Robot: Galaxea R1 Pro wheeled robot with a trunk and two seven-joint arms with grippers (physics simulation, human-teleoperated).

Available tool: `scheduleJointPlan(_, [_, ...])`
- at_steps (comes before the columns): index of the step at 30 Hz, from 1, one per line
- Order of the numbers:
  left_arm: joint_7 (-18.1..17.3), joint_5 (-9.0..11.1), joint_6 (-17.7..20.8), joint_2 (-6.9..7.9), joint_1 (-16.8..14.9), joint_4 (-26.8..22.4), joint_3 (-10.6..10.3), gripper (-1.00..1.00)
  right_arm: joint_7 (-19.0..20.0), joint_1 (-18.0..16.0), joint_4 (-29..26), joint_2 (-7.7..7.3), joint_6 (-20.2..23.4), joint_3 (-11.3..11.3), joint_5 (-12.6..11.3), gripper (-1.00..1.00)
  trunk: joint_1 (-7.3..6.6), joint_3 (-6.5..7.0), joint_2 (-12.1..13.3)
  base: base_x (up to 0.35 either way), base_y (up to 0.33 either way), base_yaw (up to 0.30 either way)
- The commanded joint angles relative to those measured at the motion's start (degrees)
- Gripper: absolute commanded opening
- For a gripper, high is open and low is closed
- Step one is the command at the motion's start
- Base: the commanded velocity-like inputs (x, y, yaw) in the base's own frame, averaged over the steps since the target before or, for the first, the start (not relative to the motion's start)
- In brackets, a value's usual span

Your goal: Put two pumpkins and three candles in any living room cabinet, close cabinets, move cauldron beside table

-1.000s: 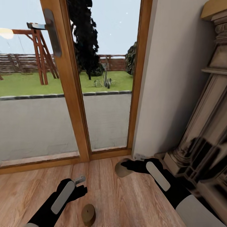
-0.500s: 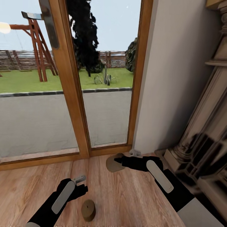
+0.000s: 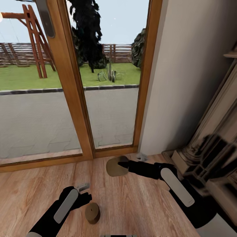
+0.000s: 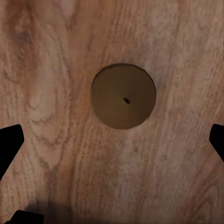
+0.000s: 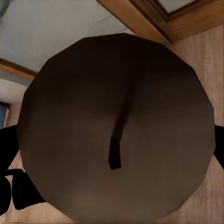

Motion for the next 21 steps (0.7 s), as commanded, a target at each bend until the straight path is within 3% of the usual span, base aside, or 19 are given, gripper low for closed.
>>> scheduleJointPlan(1, [0.6, 0.6, 0.0, 0.05, 0.0, -0.1, -0.2, 1.00, 0.2, 0.0, -0.2, -0.60, -0.1, 0.1, -1.4, -1.00, 0.01, -0.28, 0.0, 0.000, 0.000, 0.000])
scheduleJointPlan(21, [0.6, 0.6, -0.1, 0.01, -0.1, -0.1, -0.3, 1.00, 1.1, 0.0, 0.4, -1.10, -0.4, 0.1, -2.2, -1.00, 0.53, -4.71, -0.3, 0.000, 0.000, 0.000])
